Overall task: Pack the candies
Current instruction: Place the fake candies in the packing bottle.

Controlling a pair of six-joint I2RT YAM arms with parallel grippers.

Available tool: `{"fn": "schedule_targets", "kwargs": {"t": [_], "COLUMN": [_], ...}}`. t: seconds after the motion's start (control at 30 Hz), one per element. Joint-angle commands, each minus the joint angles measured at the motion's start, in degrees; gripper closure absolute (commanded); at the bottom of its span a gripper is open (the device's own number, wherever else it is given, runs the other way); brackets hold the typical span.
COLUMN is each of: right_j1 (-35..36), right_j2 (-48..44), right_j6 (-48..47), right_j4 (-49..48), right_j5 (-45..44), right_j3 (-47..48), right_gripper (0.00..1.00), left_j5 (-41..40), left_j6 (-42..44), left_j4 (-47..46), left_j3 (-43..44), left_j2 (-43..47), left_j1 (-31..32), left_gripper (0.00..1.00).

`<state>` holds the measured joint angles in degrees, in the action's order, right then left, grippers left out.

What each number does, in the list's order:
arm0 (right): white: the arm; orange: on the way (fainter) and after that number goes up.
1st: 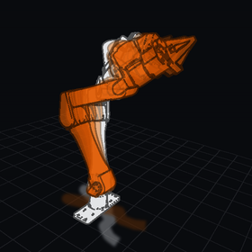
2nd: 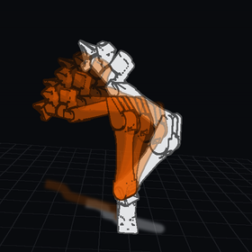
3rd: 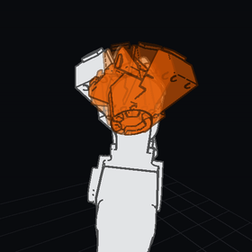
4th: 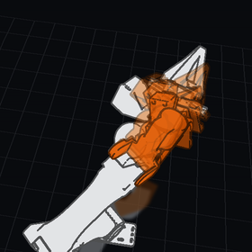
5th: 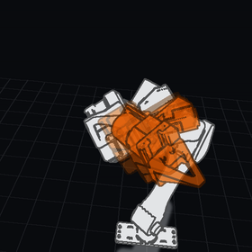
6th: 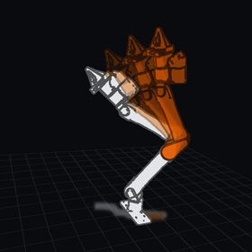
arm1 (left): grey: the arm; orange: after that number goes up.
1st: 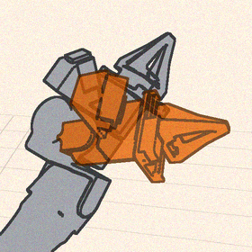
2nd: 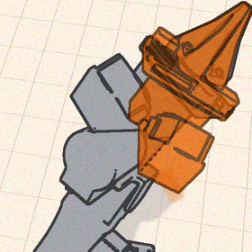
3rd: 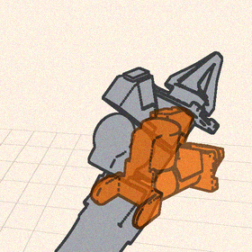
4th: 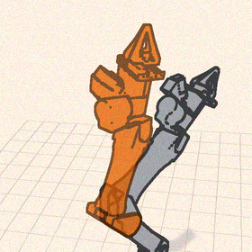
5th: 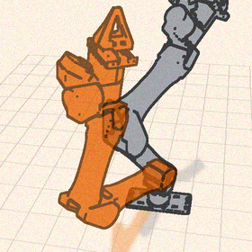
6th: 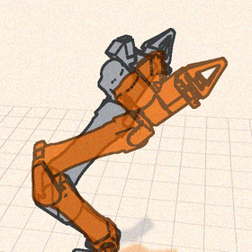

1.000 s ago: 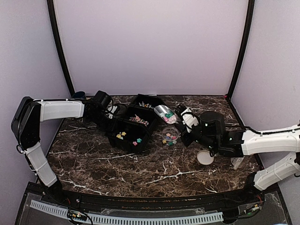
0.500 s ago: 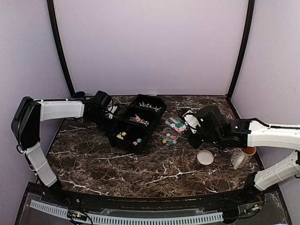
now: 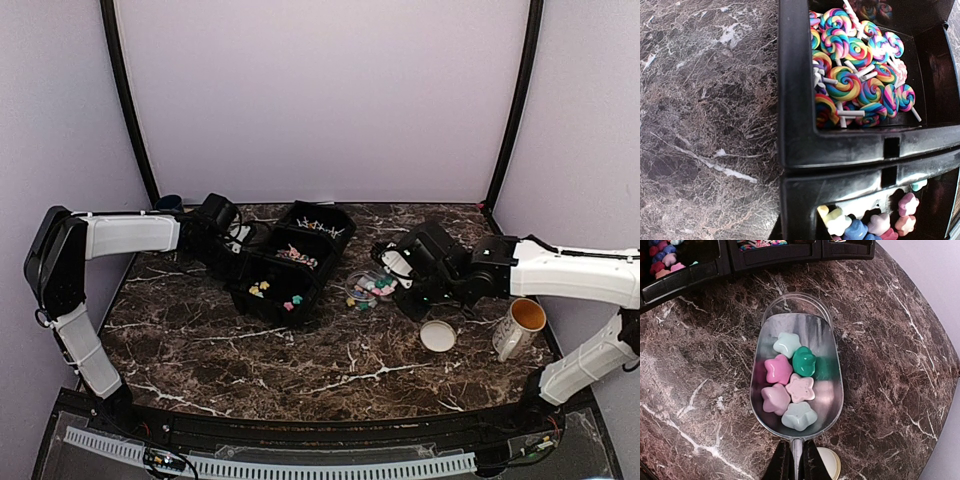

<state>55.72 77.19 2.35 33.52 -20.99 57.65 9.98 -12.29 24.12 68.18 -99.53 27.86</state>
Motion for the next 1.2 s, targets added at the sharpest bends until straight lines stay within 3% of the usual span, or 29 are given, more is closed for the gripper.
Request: {"fn": "schedule_targets", "kwargs": {"t": [0.0, 1.17], "right_j1": [-0.3, -0.3], "right_j2": [0.9, 7.0], "right_j6": [1.3, 1.0], "right_j4": [3.8, 17.2], "right_j5": [0.4, -2.7], "right_j3": [3.2, 13.6], "right_gripper": [1.0, 1.0], "left_j5": [2.6, 1.4], "left_j6": [-0.4, 0.2], "left_j4": [-7.9, -7.5], "left_j3": [3.4, 3.4], "left_j2": [5.7, 5.5], "left_j1": [-0.2, -0.2], "left_gripper": [1.0, 1.0]}}
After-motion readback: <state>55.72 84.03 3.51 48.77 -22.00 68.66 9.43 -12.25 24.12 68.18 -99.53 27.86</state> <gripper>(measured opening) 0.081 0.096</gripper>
